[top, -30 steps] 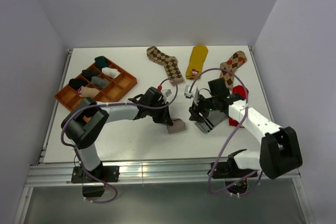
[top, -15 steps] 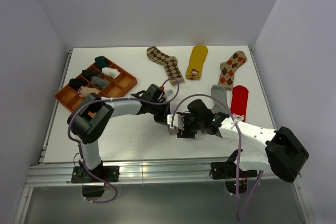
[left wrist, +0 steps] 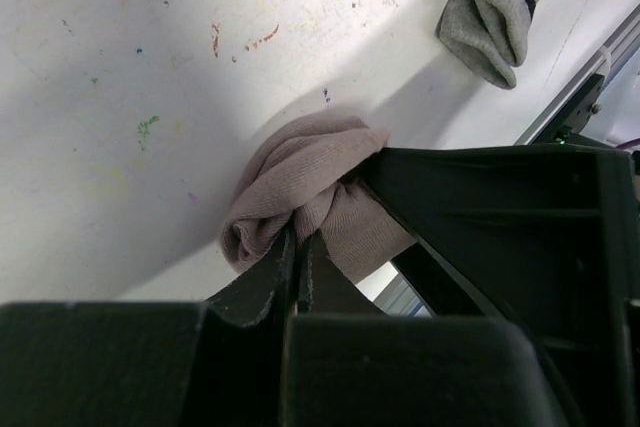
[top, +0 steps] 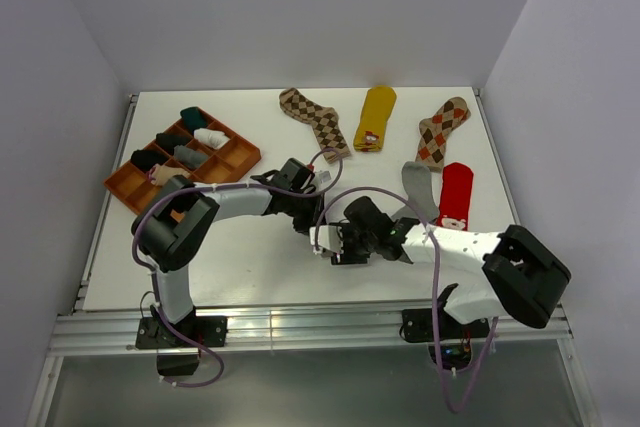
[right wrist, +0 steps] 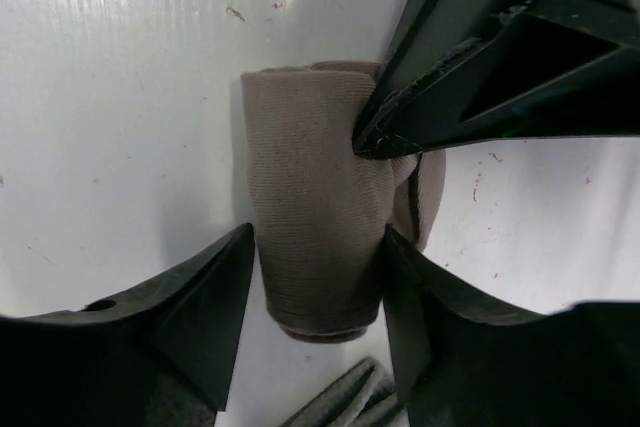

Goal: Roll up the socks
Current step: Roll the sock at the center of the board.

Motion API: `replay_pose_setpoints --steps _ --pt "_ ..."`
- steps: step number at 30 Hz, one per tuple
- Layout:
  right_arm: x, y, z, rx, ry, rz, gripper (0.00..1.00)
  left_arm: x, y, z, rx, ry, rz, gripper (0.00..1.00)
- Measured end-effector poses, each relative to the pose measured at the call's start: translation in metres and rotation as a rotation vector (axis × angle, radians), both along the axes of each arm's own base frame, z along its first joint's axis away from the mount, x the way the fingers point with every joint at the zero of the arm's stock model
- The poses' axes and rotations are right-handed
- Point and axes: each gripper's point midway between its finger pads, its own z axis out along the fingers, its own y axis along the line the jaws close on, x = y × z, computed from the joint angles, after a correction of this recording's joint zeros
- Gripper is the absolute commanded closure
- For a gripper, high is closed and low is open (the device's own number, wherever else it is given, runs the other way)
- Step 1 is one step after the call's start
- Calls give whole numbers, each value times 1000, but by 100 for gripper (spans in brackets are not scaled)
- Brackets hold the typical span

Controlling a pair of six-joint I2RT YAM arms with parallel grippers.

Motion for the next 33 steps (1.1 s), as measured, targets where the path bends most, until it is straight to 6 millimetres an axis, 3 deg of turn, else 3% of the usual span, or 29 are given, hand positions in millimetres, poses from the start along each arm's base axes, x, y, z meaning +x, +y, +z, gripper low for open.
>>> replay_pose_setpoints --steps 5,6,9,15,26,33 --pt "3 1 -5 -26 15 -14 57 -1 0 0 -2 7 -8 100" --pt "4 1 -6 -35 28 -20 67 -1 0 0 -3 8 -8 100" --pt "4 2 -7 -63 72 -34 78 -1 1 0 -5 12 -6 97" --pt "6 1 -7 -97 228 -70 80 0 2 0 -24 17 28 82" --pt "11 5 1 -68 627 -39 80 6 11 1 -78 -9 217 73" --pt "12 9 -1 -62 788 -24 80 12 27 -2 -62 -62 335 58"
